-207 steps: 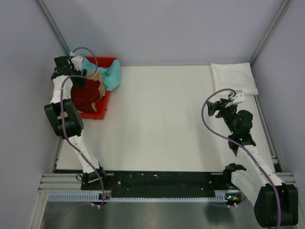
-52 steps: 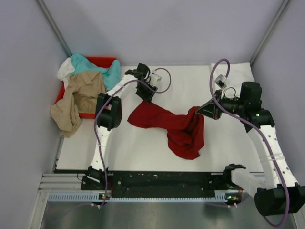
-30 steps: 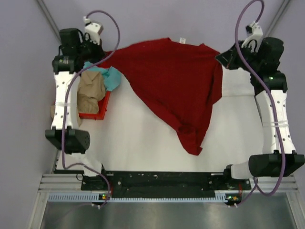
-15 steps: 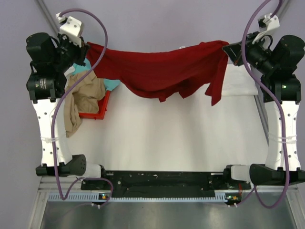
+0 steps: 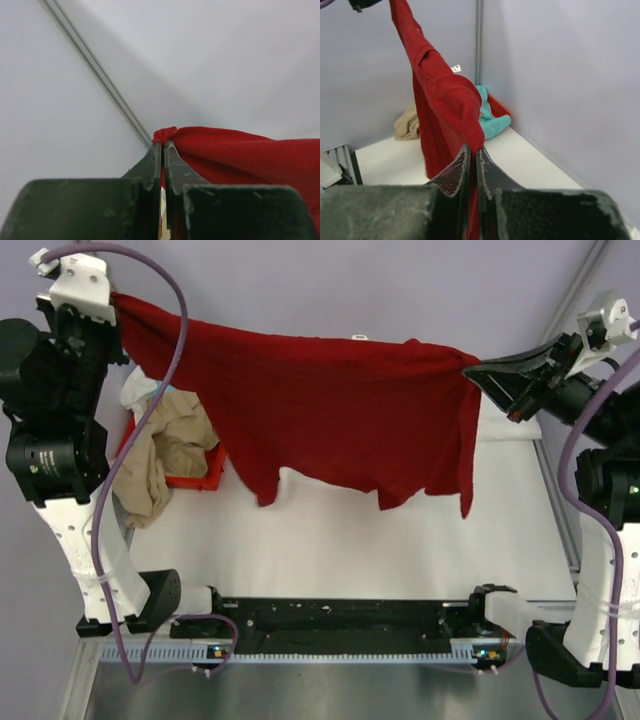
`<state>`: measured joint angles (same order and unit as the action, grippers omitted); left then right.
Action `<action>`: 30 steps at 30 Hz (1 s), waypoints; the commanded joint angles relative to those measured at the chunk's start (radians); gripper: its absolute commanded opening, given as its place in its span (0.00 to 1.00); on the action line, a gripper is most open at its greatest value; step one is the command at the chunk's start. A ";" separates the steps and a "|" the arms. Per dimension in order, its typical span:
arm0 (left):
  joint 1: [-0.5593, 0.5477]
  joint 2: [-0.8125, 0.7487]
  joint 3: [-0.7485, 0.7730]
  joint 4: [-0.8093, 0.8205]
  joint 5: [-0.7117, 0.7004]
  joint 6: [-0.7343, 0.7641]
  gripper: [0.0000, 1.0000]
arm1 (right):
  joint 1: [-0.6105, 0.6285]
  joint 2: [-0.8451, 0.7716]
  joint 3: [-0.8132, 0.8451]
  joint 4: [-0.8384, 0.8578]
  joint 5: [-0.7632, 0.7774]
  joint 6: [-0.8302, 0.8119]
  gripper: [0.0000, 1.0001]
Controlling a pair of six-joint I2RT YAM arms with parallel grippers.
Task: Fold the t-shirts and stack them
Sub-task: Flatten out the tshirt
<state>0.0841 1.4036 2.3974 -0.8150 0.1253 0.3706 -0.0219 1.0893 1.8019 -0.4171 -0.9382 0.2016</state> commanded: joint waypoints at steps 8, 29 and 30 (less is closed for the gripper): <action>0.008 0.046 -0.045 0.152 -0.073 0.005 0.00 | -0.001 -0.008 -0.205 0.385 -0.099 0.282 0.00; -0.395 0.876 -0.021 0.384 -0.524 0.168 0.54 | -0.004 0.679 -0.443 0.189 0.591 0.088 0.00; -0.405 0.874 -0.027 0.358 -0.500 0.171 0.69 | -0.004 0.704 -0.431 0.175 0.608 0.087 0.00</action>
<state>-0.2947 2.3322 2.2890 -0.5087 -0.3065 0.5064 -0.0223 1.7565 1.3052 -0.2428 -0.4534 0.3260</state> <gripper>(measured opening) 0.449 0.017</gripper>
